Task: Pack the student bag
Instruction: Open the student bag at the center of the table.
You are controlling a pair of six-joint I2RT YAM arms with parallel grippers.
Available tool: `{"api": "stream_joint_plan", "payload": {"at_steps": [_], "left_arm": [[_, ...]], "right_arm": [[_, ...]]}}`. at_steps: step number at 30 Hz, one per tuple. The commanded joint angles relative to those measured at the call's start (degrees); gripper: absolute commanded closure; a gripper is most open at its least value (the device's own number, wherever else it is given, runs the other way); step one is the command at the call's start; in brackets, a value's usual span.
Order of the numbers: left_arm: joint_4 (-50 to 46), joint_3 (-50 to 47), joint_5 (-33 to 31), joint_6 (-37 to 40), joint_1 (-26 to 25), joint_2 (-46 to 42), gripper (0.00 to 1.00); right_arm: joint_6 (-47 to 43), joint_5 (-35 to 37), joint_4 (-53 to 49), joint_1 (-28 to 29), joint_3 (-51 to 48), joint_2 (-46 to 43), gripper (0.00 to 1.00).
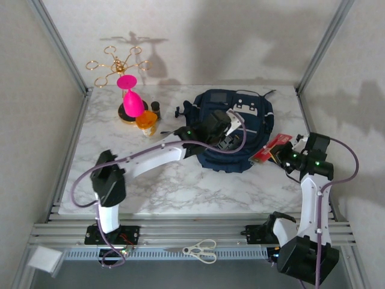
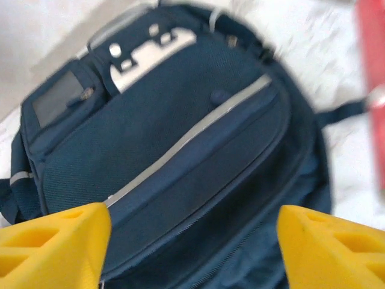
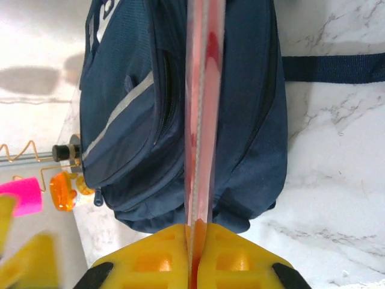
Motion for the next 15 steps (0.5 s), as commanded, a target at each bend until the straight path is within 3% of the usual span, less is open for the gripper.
{"api": "stream_joint_plan", "payload": {"at_steps": [1, 11, 15], "left_arm": [[-7.0, 4.7, -0.2, 12.7, 1.3, 5.3, 0.22], [-5.5, 12.4, -0.5, 18.3, 4.1, 14.1, 0.19], [-6.4, 16.7, -0.3, 18.6, 5.2, 17.1, 0.25]], "right_arm": [[0.9, -5.8, 5.8, -0.8, 0.3, 0.0, 1.0], [3.0, -7.9, 12.4, -0.7, -2.1, 2.3, 1.0], [2.4, -8.4, 12.1, -0.8, -1.3, 2.5, 1.0]]}}
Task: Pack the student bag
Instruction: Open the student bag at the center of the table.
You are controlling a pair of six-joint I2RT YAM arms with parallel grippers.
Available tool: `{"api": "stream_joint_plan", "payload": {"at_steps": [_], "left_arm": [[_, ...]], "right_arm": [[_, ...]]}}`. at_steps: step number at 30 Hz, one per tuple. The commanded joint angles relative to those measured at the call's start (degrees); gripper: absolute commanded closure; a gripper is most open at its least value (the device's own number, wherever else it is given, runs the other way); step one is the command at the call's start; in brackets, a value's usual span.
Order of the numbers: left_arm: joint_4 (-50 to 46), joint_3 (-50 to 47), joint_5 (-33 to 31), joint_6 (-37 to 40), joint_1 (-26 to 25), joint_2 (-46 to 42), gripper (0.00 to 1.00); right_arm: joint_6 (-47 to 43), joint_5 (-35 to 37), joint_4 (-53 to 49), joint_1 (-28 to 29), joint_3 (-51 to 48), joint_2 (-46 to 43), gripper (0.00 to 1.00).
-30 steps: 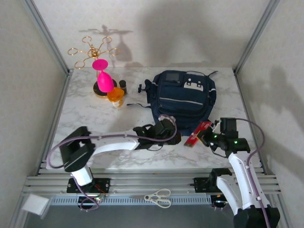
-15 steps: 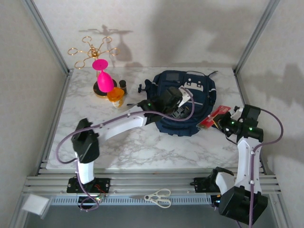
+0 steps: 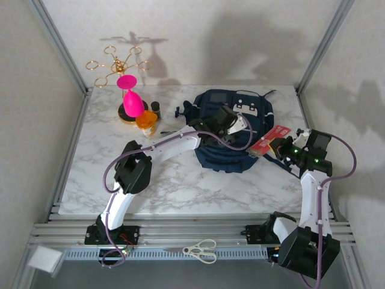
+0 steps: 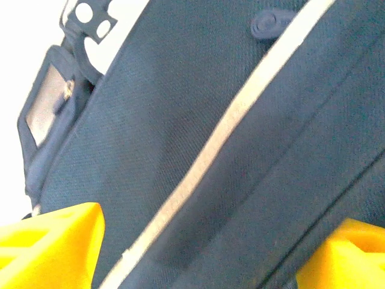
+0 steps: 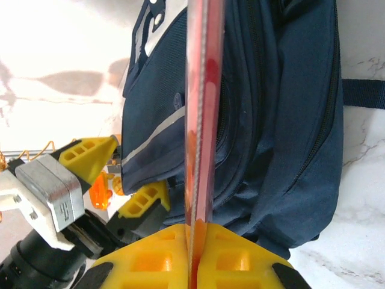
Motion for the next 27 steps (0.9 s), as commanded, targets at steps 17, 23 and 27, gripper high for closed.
{"api": "stream_joint_plan", "payload": {"at_steps": [17, 23, 27], "left_arm": [[-1.3, 9.3, 5.7, 0.5, 3.5, 3.7, 0.84], [-2.1, 13.6, 5.3, -9.4, 1.0, 2.4, 1.0], [-2.4, 15.2, 1.0, -14.6, -2.2, 2.3, 1.0]], "right_arm": [[-2.8, -4.5, -0.8, 0.1, 4.1, 1.1, 0.99], [17.1, -10.8, 19.3, 7.0, -3.7, -2.9, 0.99], [27.4, -8.6, 32.4, 9.0, -8.0, -0.9, 0.99]]}}
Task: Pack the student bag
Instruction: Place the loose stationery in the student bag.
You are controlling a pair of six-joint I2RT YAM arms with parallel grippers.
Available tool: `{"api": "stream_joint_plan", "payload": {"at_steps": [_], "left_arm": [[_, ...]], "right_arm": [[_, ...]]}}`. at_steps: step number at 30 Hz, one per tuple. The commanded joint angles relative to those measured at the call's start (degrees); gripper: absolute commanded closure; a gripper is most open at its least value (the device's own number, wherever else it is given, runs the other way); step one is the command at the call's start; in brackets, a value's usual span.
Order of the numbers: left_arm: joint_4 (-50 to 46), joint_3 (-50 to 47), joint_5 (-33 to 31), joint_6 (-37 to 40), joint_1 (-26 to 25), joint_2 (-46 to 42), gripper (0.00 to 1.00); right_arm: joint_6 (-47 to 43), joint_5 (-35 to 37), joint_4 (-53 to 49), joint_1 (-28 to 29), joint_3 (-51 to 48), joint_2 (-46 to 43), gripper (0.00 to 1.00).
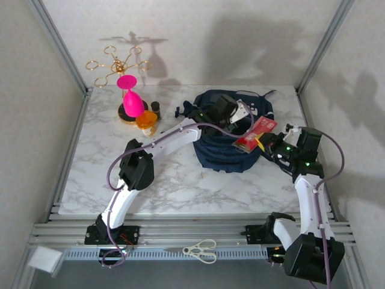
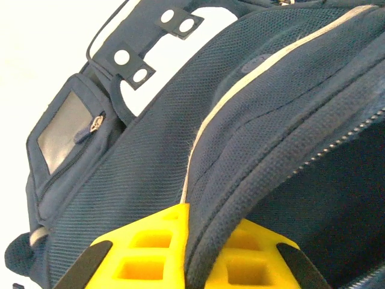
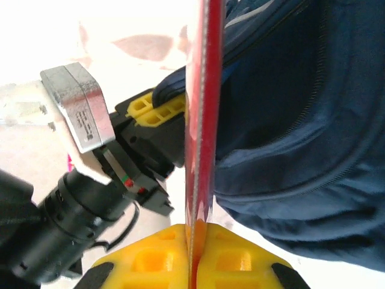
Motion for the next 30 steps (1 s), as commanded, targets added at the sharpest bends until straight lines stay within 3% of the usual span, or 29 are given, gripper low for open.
{"api": "stream_joint_plan", "payload": {"at_steps": [1, 3, 6, 11, 14, 18, 21, 25, 30], "left_arm": [[0.6, 5.4, -4.8, -8.9, -4.0, -0.9, 1.0], [-1.2, 7.3, -5.5, -12.8, -4.7, -0.4, 1.0], [-2.8, 9.1, -2.7, -20.2, -4.7, -0.8, 1.0], [-4.2, 8.4, 0.1, -33.2, -6.1, -2.6, 1.0], [-4.2, 8.5, 0.5, -40.5, -6.1, -2.2, 1.0], [-3.5, 9.0, -3.0, -46.0, -6.0, -1.9, 1.0], [-2.6, 11.5, 3.8, -48.8, -6.1, -0.6, 1.0], [-4.6, 14.0, 6.6, -52.9, -6.3, 0.2, 1.0], [-3.9, 13.1, 7.7, -54.5, -6.0, 0.2, 1.0]], "right_arm": [[10.5, 1.7, 13.3, 1.0, -2.2, 2.2, 1.0], [8.6, 6.6, 12.0, 1.2, -1.9, 4.0, 1.0], [14.3, 8.5, 21.1, 2.2, -5.7, 5.3, 1.0], [16.6, 18.9, 25.9, 7.5, -6.5, 8.0, 1.0], [16.9, 21.9, 23.6, 9.7, -6.3, 8.0, 1.0], [18.2, 27.4, 18.7, 10.3, -9.7, 0.5, 1.0], [18.3, 27.1, 18.5, 10.4, -10.5, 0.1, 0.99], [15.8, 24.8, 21.7, 11.4, -6.3, 8.2, 1.0], [13.8, 27.3, 23.9, 19.7, 0.1, 16.3, 0.99]]}}
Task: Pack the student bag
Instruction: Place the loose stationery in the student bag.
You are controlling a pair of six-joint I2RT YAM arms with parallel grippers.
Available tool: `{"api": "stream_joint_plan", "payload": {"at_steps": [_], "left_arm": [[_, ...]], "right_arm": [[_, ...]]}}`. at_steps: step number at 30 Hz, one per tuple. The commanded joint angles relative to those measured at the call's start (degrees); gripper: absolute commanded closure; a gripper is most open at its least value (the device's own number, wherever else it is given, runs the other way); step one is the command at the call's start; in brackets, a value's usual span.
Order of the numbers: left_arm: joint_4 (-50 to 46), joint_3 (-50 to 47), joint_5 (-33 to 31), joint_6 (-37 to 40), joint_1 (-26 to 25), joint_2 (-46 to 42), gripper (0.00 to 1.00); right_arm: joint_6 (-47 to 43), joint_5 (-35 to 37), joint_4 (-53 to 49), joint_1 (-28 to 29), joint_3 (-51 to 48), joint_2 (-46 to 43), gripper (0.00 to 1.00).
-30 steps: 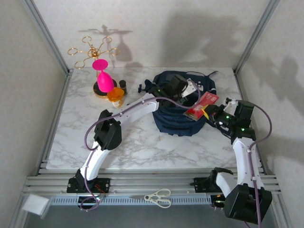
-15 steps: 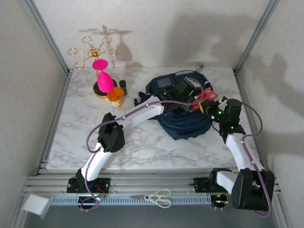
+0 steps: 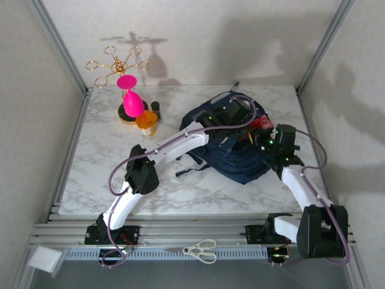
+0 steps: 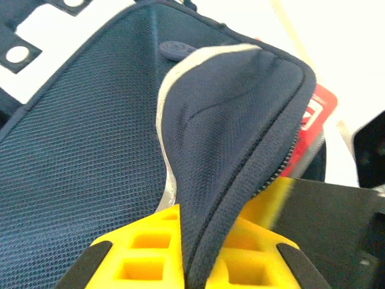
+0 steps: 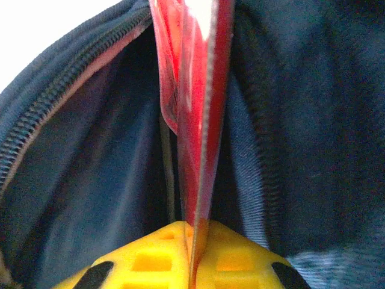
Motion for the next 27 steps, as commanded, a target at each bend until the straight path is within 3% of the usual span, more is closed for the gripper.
{"api": "stream_joint_plan", "payload": {"at_steps": [1, 3, 6, 10, 16, 19, 27], "left_arm": [[4.2, 3.1, 3.5, -4.3, -1.0, -1.5, 1.0], [4.3, 1.8, 2.9, -4.9, 0.0, -1.5, 1.0], [5.7, 0.0, 3.6, -5.2, 1.1, -1.8, 1.0], [6.1, -0.3, 3.8, -4.7, 1.6, -1.9, 1.0], [6.4, -0.8, 4.5, -3.9, 1.6, -2.4, 1.0], [7.0, -0.8, 5.4, -4.0, 1.6, -2.6, 1.0], [7.2, -0.7, 6.2, -3.8, 1.7, -2.6, 1.0]], "right_arm": [[-3.4, 0.1, 2.3, 5.3, 4.5, 3.9, 0.98], [-3.1, -0.9, 1.8, 5.2, 3.7, 4.3, 0.92], [-4.3, -0.3, 0.3, 5.1, 1.8, 2.2, 0.66], [-7.5, -2.2, -5.6, 1.1, 1.5, -0.6, 0.45], [-10.8, -7.7, -5.9, -6.7, -0.4, -4.5, 0.46], [-15.5, -12.3, -9.0, -6.8, 2.9, -0.9, 0.54], [-19.9, -11.6, -10.5, -6.8, 5.5, 3.7, 0.78]]}}
